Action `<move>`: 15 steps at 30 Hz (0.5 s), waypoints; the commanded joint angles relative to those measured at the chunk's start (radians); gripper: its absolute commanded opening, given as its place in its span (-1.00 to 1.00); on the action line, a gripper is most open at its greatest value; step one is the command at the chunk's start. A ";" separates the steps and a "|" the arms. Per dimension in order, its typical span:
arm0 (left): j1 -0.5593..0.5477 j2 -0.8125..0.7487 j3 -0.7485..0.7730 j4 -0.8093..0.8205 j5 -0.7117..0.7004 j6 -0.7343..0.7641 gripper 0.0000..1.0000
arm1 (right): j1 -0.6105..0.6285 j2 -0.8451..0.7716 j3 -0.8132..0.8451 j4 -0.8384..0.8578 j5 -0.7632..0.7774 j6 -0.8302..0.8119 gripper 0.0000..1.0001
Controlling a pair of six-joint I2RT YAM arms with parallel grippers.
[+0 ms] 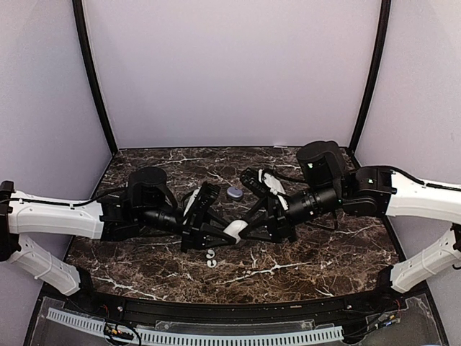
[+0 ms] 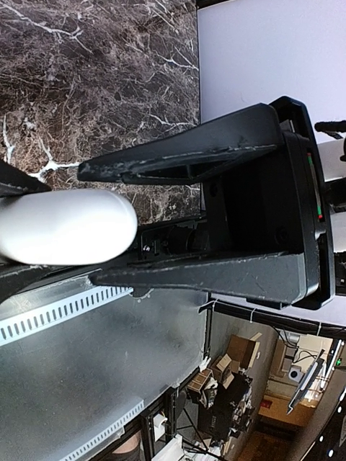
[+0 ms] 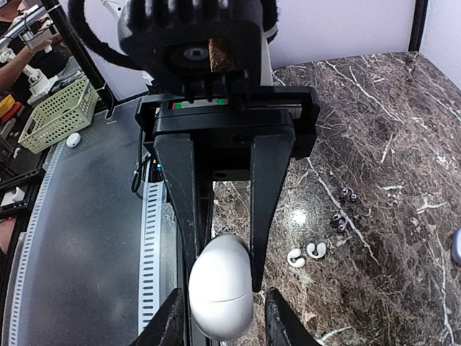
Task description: Insert the wireless bluetooth earbuds into the charging case
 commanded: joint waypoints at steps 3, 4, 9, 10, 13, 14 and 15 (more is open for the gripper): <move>-0.014 0.009 0.038 -0.017 -0.001 0.015 -0.99 | 0.009 0.005 0.036 -0.001 0.002 -0.027 -0.36; -0.015 0.009 0.038 -0.016 -0.003 0.015 -0.99 | 0.009 0.007 0.035 -0.003 0.001 -0.029 -0.37; -0.015 0.011 0.040 -0.008 -0.003 0.005 -1.00 | 0.011 0.014 0.032 -0.013 -0.005 -0.032 -0.35; -0.015 0.011 0.039 -0.006 -0.004 0.003 -1.00 | 0.011 0.014 0.033 -0.015 -0.007 -0.033 -0.33; -0.015 0.007 0.036 -0.001 -0.004 0.000 -1.00 | 0.011 0.014 0.029 -0.018 -0.004 -0.036 -0.32; -0.015 0.007 0.035 0.000 -0.005 -0.003 -1.00 | 0.011 0.014 0.028 -0.020 -0.001 -0.037 -0.32; -0.016 0.006 0.035 0.001 -0.006 -0.003 -1.00 | 0.012 0.015 0.028 -0.019 0.001 -0.037 -0.34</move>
